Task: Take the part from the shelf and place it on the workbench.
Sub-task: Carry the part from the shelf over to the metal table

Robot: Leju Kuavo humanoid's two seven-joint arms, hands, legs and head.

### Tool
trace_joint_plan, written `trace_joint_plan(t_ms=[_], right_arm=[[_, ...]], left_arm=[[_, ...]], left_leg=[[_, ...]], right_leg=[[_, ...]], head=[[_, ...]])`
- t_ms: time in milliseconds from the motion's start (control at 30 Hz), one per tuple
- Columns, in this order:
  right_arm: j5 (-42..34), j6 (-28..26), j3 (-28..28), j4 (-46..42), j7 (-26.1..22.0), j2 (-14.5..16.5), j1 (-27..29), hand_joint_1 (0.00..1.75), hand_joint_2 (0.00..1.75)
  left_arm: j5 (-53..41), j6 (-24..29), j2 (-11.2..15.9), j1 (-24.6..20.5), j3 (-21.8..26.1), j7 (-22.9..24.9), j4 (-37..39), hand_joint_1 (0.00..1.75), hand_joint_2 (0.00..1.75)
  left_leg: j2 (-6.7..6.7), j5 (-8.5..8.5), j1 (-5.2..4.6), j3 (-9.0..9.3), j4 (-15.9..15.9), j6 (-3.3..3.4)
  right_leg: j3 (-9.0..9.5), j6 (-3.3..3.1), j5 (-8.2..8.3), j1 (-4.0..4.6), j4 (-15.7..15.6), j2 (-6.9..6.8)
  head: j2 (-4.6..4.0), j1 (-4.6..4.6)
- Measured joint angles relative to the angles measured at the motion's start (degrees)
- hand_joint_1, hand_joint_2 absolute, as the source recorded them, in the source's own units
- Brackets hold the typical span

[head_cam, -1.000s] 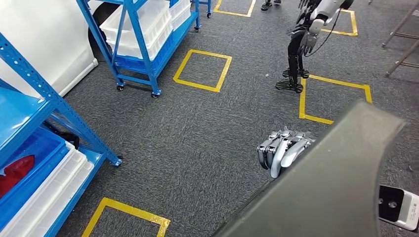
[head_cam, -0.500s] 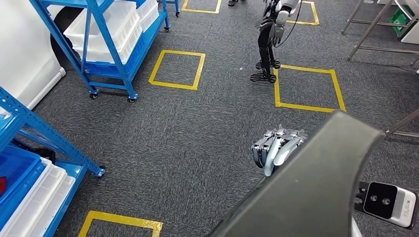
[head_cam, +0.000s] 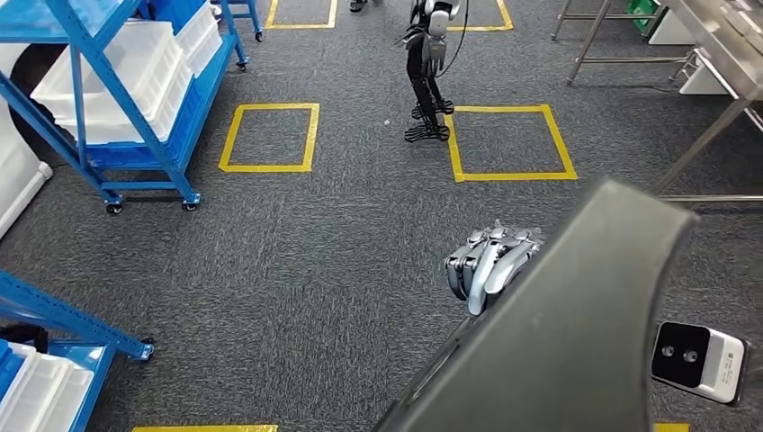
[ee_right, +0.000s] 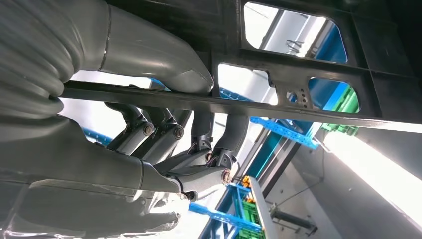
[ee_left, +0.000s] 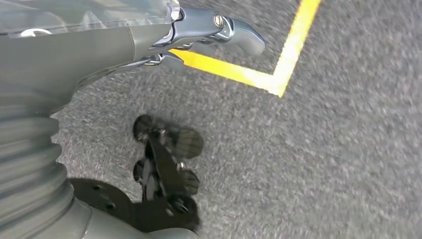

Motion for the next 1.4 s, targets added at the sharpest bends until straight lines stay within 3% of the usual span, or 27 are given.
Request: trace_joint_plan(t_ms=[67,133,200,233,267,333,400,467,533,600,667,733,833,867,900,933,967,1033,1100,1167,1200,1267,1333,1400], right_arm=[[0.0,-0.5,0.4,0.0,0.0,0.1,-0.3,1.75,1.75],[0.0,-0.9,0.7,0.0,0.0,0.1,-0.4,1.75,1.75],[-0.1,-1.3,1.0,0.0,0.0,0.1,-0.5,1.75,1.75],[-0.1,-1.4,1.1,0.0,-0.1,0.1,-0.7,1.75,1.75],[-0.1,-1.5,1.2,0.0,-0.1,0.2,-0.8,1.75,1.75],[-0.1,-1.6,1.4,0.0,-0.1,0.1,-0.9,1.75,1.75],[-0.2,-1.6,1.5,0.1,0.0,0.1,-0.9,1.75,1.75],[-0.5,-1.7,1.7,0.2,0.2,0.1,-1.4,1.75,1.75],[-1.0,-2.0,1.9,0.2,0.4,0.1,-2.1,1.75,1.75],[-1.3,-2.3,2.0,0.2,0.5,0.1,-2.4,1.75,1.75],[-1.2,-2.6,2.1,0.1,0.5,0.1,-2.2,1.75,1.75],[-1.1,-2.8,2.2,-0.2,0.2,0.0,-2.1,1.75,1.75],[-0.6,-3.0,2.3,-0.4,-0.3,0.0,-1.4,1.75,1.75],[-0.5,-3.0,2.3,-0.4,-0.4,0.0,-1.0,1.75,1.75],[-0.3,-3.1,2.3,-0.4,-0.5,0.0,-0.7,1.75,1.75],[-0.2,-3.2,2.3,-0.4,-0.6,0.0,-0.4,1.75,1.75],[-0.1,-3.2,2.3,-0.5,-0.8,0.0,-0.2,1.75,1.75],[0.0,-3.3,2.3,-0.7,-1.0,0.0,0.1,1.75,1.75],[0.1,-3.3,2.3,-1.0,-1.2,-0.1,0.4,1.75,1.75],[0.2,-3.3,2.3,-1.4,-1.3,-0.2,1.0,1.75,1.75],[0.3,-3.4,2.3,-1.6,-1.4,-0.3,1.4,1.75,1.75],[0.8,-3.5,2.3,-2.1,-1.5,-0.5,1.9,1.75,1.75],[1.2,-3.3,2.2,-2.3,-1.6,-0.5,2.6,1.75,1.75],[1.4,-2.7,2.1,-2.4,-1.7,-0.5,3.6,1.75,1.75]], left_arm=[[-0.1,0.0,0.0,0.0,0.0,0.0,0.0,0.0,1.75],[-0.1,0.0,0.0,-0.2,0.0,0.0,0.0,0.0,1.75],[-0.3,0.1,0.0,-0.3,0.0,0.0,0.0,0.0,1.75],[-0.3,0.2,0.1,-0.3,0.0,0.0,0.0,0.0,1.75],[-0.4,0.2,0.1,-0.3,0.0,0.0,0.0,0.0,1.75],[-0.4,0.2,0.1,-0.1,0.0,0.0,0.0,0.0,1.75],[-0.5,0.2,0.1,-0.1,0.0,0.1,0.0,0.0,1.75],[-0.7,0.2,0.1,-0.2,0.0,0.1,0.0,0.0,1.75],[-0.8,0.2,0.1,-0.3,0.0,0.1,0.0,0.0,1.75],[-0.8,0.2,0.1,-0.4,0.0,0.1,0.0,0.0,1.75],[-0.9,0.2,0.1,-0.5,0.0,0.0,0.0,0.0,1.75],[-1.0,0.1,0.2,-0.6,0.0,-0.1,0.0,0.0,1.75],[-1.3,0.0,0.3,-0.4,0.0,-0.2,0.0,0.0,1.75],[-1.4,0.0,0.4,-0.3,0.0,-0.2,0.0,0.0,1.75],[-1.4,0.0,0.4,-0.2,0.0,-0.2,0.0,0.0,1.75],[-1.4,0.0,0.5,-0.2,0.0,-0.2,0.0,0.0,1.75],[-1.4,0.0,0.6,-0.2,0.0,-0.2,0.0,0.0,1.75],[-1.5,-0.2,0.7,-0.2,0.0,-0.2,0.0,0.0,1.75],[-1.6,-0.5,0.8,-0.3,0.0,-0.2,0.0,0.0,1.75],[-1.8,-0.7,0.9,-0.5,0.0,-0.3,0.0,0.0,1.75],[-1.9,-0.8,0.9,-0.6,0.0,-0.3,0.0,0.0,1.75],[-1.9,-0.9,0.9,-0.7,0.0,-0.3,0.0,0.0,1.75],[-1.9,-0.8,0.9,-0.6,0.0,-0.3,0.0,0.0,1.75],[-1.9,-0.7,0.9,-0.5,0.0,-0.2,0.0,0.0,1.75]], left_leg=[[-1.48,0.95,0.08,1.64,-3.9,0.31],[-0.77,1.05,0.01,1.8,-4.2,0.9],[0.38,1.48,0.07,1.94,-4.7,1.75],[1.03,1.65,0.08,1.97,-4.9,2.12],[1.68,1.69,-0.05,1.97,-5.0,2.34],[2.94,1.63,-0.3,1.87,-5.0,2.54],[4.15,1.53,-0.45,1.84,-5.0,2.57],[5.25,1.36,-0.56,1.97,-4.9,2.43],[6.15,1.13,-0.79,2.09,-4.8,2.07],[6.93,0.94,-0.98,2.15,-4.7,1.58],[7.65,0.69,-0.99,2.24,-4.7,1.01],[6.3,-0.77,-0.82,1.67,-2.9,0.49],[3.07,-5.85,-0.47,-3.1,7.6,0.04],[2.75,-6.78,-0.43,-4.79,10.9,-0.04],[2.64,-6.6,-0.42,-5.66,12.3,-0.06],[2.55,-5.28,-0.41,-5.42,11.4,-0.01],[2.26,-3.07,-0.37,-4.07,8.1,0.09],[0.15,0.57,-0.15,-0.58,0.0,0.34],[-1.48,1.46,-0.08,1.08,-3.8,0.55],[-0.83,1.6,-0.13,1.21,-4.2,1.03],[-0.27,1.81,-0.07,1.29,-4.5,1.42],[1.0,2.22,0.05,1.45,-5.2,2.15],[2.3,2.3,-0.1,1.43,-5.3,2.45],[3.65,2.24,-0.2,1.35,-5.3,2.49]], right_leg=[[-0.4,0.65,0.1,-0.01,0.2,1.13],[-0.75,1.41,0.36,-0.16,0.1,2.05],[-1.59,1.89,-0.73,-0.1,1.6,0.66],[-2.73,2.04,-2.19,-0.02,4.0,-0.64],[-4.37,2.12,-4.1,-0.02,7.5,-2.14],[-7.86,2.3,-7.21,-0.13,14.9,-3.38],[-8.64,2.31,-6.96,-0.18,16.8,-3.78],[-4.89,1.97,-3.28,-0.06,9.9,-4.9],[-0.79,1.28,-0.89,0.55,2.1,-7.3],[0.1,0.72,-0.91,1.11,0.0,-8.1],[0.0,0.28,-0.68,1.01,-0.2,-6.86],[0.22,-0.28,-0.42,0.64,-0.6,-5.76],[0.44,-0.8,-0.28,0.56,-0.8,-4.03],[0.47,-0.83,-0.28,0.6,-0.8,-3.29],[0.5,-0.84,-0.29,0.61,-0.7,-2.54],[0.56,-0.81,-0.3,0.6,-0.6,-1.77],[0.65,-0.75,-0.35,0.57,-0.5,-1.02],[0.61,-0.44,-0.46,0.54,-0.2,0.39],[0.18,0.17,-0.35,0.44,0.0,1.56],[-0.2,0.92,-0.07,0.3,-0.1,2.52],[-0.39,1.23,-0.26,0.32,0.1,2.18],[-1.95,1.74,-2.42,0.43,3.3,-0.29],[-5.48,2.22,-6.24,0.17,10.9,-2.88],[-8.07,2.67,-7.88,-0.22,16.3,-3.51]], head=[[0.0,-0.01],[0.0,0.0],[-0.01,0.15],[-0.01,0.26],[-0.01,0.36],[0.01,0.45],[0.01,0.45],[0.01,0.45],[0.01,0.43],[0.01,0.41],[0.01,0.4],[0.01,0.36],[0.0,0.22],[-0.01,0.21],[0.0,0.21],[0.0,0.2],[0.0,0.2],[0.0,0.22],[0.01,0.22],[0.01,0.22],[0.0,0.24],[0.01,0.59],[0.01,0.92],[0.01,0.94]])
